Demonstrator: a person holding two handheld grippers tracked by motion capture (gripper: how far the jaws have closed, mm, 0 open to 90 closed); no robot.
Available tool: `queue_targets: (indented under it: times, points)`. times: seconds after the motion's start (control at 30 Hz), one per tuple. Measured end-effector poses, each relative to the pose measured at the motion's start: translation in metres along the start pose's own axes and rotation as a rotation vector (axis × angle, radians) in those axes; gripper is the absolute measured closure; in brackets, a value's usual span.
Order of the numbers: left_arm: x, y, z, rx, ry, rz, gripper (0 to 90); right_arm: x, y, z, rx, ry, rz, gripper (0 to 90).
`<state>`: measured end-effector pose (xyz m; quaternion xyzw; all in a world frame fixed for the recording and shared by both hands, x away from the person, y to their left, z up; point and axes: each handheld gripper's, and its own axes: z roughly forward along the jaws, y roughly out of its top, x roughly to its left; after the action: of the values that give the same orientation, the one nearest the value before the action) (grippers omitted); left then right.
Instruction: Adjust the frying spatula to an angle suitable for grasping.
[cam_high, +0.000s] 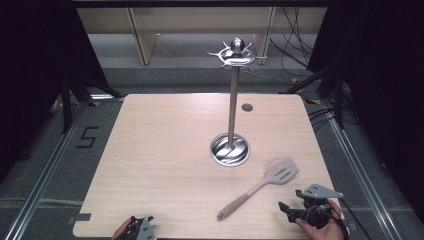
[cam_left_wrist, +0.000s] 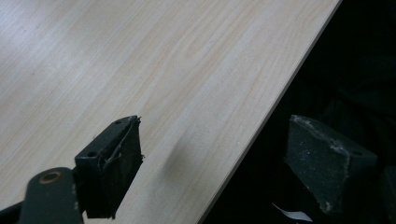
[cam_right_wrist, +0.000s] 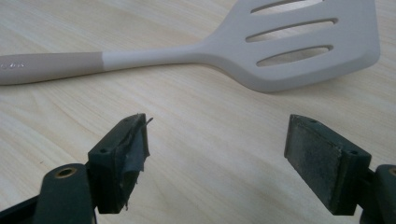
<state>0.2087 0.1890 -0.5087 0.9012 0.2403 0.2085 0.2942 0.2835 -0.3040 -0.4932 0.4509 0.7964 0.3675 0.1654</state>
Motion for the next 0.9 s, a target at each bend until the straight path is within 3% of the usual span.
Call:
queue_targets:
  times: [0.17, 0.27, 0.33, 0.43, 0.57, 0.6, 0.67, 0.9]
  points:
    - [0.001, 0.000, 0.000, -0.001, 0.003, -0.002, 17.8, 0.003, 0.002, -0.001, 0.003, 0.011, -0.011, 25.2]
    - [0.001, 0.000, 0.001, 0.004, 0.018, -0.002, 17.8, 0.004, 0.005, -0.001, -0.003, 0.014, -0.041, 26.4]
    - [0.001, 0.000, 0.001, 0.006, -0.002, -0.002, 17.8, 0.006, 0.008, 0.000, 0.000, 0.019, -0.071, 27.7]
    - [0.001, 0.000, 0.001, 0.006, 0.000, 0.000, 17.8, 0.009, 0.013, 0.002, 0.003, 0.021, -0.111, 28.6]
    - [0.001, 0.000, 0.002, 0.005, 0.010, -0.002, 17.8, 0.012, 0.022, 0.004, 0.014, 0.055, -0.167, 32.1]
    - [0.001, 0.000, 0.002, 0.009, 0.001, 0.000, 17.8, 0.016, 0.024, 0.004, 0.028, 0.053, -0.155, 32.1]
    - [-0.001, 0.000, 0.004, -0.001, 0.025, -0.004, 17.8, 0.016, 0.030, 0.007, 0.034, 0.055, -0.229, 32.1]
    - [0.001, -0.001, 0.004, -0.002, -0.008, -0.013, 17.8, 0.025, 0.047, 0.014, 0.102, 0.109, -0.343, 35.7]
